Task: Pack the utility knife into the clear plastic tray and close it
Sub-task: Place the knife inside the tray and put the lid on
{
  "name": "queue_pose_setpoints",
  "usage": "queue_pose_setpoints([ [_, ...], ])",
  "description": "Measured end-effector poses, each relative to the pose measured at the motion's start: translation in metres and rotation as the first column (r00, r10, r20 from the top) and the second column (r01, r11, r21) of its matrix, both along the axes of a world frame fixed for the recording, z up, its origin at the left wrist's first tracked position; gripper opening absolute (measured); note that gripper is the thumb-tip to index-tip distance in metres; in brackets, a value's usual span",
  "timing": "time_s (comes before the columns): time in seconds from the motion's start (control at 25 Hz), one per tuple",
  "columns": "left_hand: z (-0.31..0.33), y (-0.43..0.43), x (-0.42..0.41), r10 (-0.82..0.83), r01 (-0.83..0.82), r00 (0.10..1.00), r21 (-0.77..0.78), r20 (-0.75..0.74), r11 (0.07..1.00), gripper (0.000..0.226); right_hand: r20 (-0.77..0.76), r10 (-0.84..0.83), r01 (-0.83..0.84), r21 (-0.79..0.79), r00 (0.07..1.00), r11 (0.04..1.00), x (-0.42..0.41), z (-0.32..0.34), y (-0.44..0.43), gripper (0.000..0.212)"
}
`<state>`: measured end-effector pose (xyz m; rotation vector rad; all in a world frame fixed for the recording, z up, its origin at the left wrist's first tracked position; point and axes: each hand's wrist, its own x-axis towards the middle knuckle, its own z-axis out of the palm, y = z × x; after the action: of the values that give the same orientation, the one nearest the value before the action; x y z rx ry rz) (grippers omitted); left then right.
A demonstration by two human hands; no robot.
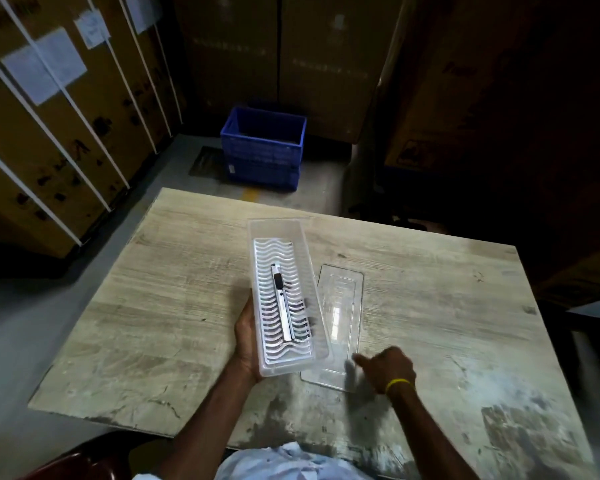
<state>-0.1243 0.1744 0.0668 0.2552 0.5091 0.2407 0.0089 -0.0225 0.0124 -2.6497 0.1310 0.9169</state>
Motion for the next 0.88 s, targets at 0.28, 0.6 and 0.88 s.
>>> queue_pose_setpoints([
  [0.28, -0.011, 0.001, -0.004, 0.011, -0.011, 1.000, 0.016, -0.020, 1.000, 0.071, -0.123, -0.056, 0.057, 0.003, 0.991, 0.998, -0.016, -0.027, 0.000, 0.051],
  [0.6, -0.013, -0.003, 0.005, 0.012, -0.012, 1.000, 0.042, 0.014, 0.999, 0.050, -0.574, -0.667, 0.856, 0.476, 0.476, 0.201, -0.010, -0.007, -0.036, 0.021],
  [0.88, -0.012, -0.008, 0.022, -0.057, 0.056, 0.998, 0.057, 0.026, 0.997, 0.051, -0.543, -0.562, 0.639, 0.768, 0.624, -0.033, 0.013, 0.043, -0.023, 0.019],
])
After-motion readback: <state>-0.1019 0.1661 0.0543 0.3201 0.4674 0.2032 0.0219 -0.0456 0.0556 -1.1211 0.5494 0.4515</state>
